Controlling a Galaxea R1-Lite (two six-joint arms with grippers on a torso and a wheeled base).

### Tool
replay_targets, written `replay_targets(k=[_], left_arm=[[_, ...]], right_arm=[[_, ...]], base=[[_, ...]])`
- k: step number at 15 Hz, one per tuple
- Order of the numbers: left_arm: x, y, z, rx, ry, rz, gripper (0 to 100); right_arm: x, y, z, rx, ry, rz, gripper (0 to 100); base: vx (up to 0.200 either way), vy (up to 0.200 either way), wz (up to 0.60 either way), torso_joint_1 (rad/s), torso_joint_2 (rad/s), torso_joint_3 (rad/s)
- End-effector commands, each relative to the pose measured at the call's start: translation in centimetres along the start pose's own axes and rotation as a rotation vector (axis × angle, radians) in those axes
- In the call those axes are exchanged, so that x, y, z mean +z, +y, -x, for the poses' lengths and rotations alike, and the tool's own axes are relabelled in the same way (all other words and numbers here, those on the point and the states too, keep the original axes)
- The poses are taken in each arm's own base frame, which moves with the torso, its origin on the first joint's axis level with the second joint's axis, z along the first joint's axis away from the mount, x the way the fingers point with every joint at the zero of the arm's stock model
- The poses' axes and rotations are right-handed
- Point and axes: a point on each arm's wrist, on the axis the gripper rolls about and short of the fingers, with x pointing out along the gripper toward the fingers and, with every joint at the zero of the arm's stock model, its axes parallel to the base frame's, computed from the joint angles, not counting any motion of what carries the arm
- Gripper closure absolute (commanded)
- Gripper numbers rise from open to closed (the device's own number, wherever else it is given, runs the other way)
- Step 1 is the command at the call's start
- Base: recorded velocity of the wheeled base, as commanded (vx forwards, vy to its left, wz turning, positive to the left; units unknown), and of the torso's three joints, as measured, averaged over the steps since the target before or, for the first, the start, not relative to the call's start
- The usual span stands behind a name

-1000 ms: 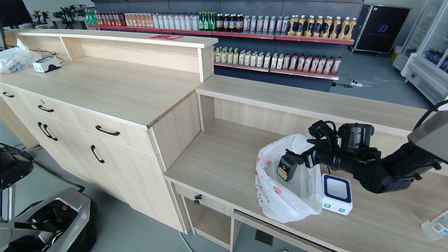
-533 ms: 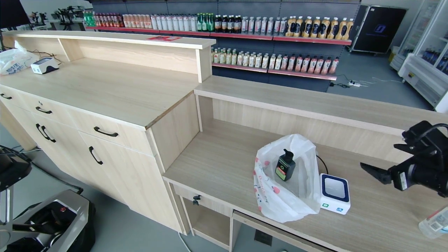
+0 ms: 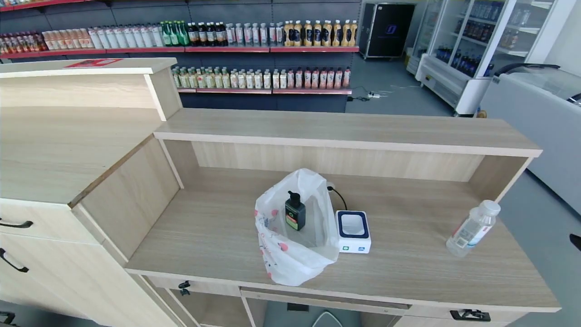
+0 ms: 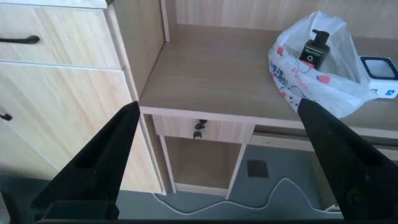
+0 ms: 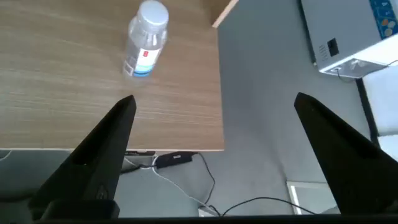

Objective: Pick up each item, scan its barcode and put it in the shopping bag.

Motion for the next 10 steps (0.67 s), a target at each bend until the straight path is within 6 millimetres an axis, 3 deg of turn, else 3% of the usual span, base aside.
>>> replay_targets(k=[1,2,3,5,10], left_arm=[[0.0,0.0,0.0,-0.001,0.000,0.001,0],[0.0,0.0,0.0,0.001,0.000,0.001,0],[0.0,0.0,0.0,0.001,0.000,0.001,0],[0.0,0.0,0.0,-0.001,-0.001,0.001,0],[0.0,0.0,0.0,0.001,0.000,0.001,0]], right_arm=[[-2.3,-0.8,-3.9,0.011,0.097,-0.056,0],[-2.4,-0.8,-4.1,0.011,0.097,-0.057,0],[-3.9,-1.3,-6.7,0.014,0.098,-0.067,0],[-5.0,-1.2,-9.0,0.102,0.023,-0.061,0],[-9.2,-2.5,-12.4,0.197,-0.050,0.020,0]], base=[[0.000,0.000,0.00,0.000,0.00,0.000],[0.000,0.000,0.00,0.000,0.00,0.000],[0.000,0.000,0.00,0.000,0.00,0.000],[0.000,0.000,0.00,0.000,0.00,0.000],[0.000,0.000,0.00,0.000,0.00,0.000]])
